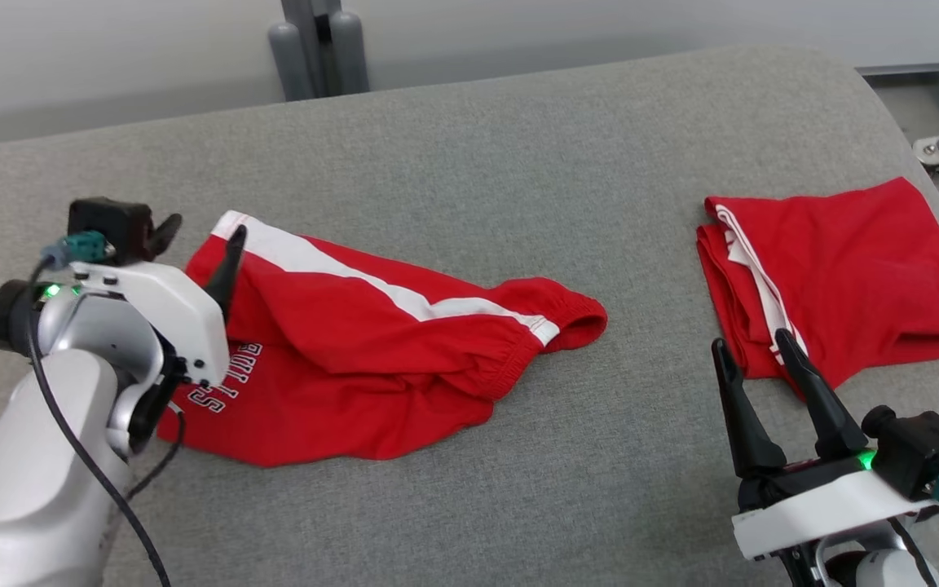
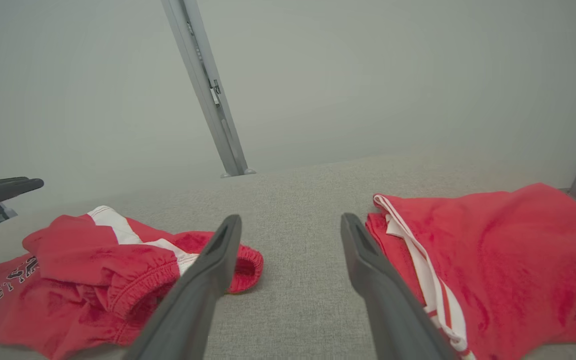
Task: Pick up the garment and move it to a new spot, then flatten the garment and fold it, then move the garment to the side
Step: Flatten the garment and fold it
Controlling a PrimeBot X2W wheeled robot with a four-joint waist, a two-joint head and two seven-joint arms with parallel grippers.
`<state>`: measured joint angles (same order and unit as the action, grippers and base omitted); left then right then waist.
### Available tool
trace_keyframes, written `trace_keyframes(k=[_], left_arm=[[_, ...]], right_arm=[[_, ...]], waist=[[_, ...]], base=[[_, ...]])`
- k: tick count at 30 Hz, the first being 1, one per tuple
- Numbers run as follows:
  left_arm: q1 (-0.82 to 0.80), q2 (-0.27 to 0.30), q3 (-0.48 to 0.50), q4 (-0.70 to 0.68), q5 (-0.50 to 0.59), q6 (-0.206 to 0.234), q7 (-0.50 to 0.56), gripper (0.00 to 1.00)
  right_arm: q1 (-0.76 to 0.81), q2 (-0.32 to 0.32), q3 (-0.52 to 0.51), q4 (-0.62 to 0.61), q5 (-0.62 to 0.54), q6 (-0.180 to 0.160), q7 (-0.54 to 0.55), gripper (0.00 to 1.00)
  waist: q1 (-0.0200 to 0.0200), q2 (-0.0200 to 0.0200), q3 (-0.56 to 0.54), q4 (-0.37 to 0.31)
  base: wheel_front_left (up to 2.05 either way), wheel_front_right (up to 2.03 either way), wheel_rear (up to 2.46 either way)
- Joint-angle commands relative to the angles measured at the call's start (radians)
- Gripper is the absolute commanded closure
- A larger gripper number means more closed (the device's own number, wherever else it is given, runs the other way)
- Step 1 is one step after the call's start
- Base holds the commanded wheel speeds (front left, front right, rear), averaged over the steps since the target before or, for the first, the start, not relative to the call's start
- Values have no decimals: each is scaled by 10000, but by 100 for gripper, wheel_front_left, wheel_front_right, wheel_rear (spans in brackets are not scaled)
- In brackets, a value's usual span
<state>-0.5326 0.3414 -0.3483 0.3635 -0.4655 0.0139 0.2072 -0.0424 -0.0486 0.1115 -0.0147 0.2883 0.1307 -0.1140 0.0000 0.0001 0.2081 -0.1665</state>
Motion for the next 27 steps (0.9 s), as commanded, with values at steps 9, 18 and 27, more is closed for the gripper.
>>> trace_keyframes(k=[9,18,27], left_arm=[[-1806,355,84,3258,-461,-817,672,0],[-2146,134,-56,4074,-874,-1218,593,100],[-1625,-12,-93,2657,-783,-968,-393,100]], right_arm=[[-639,-47,222,512,292,3,-573,0],[-935,-47,75,812,320,3,-840,0],[-786,-49,-126,750,113,3,-768,0]], waist=[[0,-1,1317,-901],[0,-1,1468,-658],[0,-1,1347,-178]], base=[[0,0,0],[0,0,0],[0,0,0]])
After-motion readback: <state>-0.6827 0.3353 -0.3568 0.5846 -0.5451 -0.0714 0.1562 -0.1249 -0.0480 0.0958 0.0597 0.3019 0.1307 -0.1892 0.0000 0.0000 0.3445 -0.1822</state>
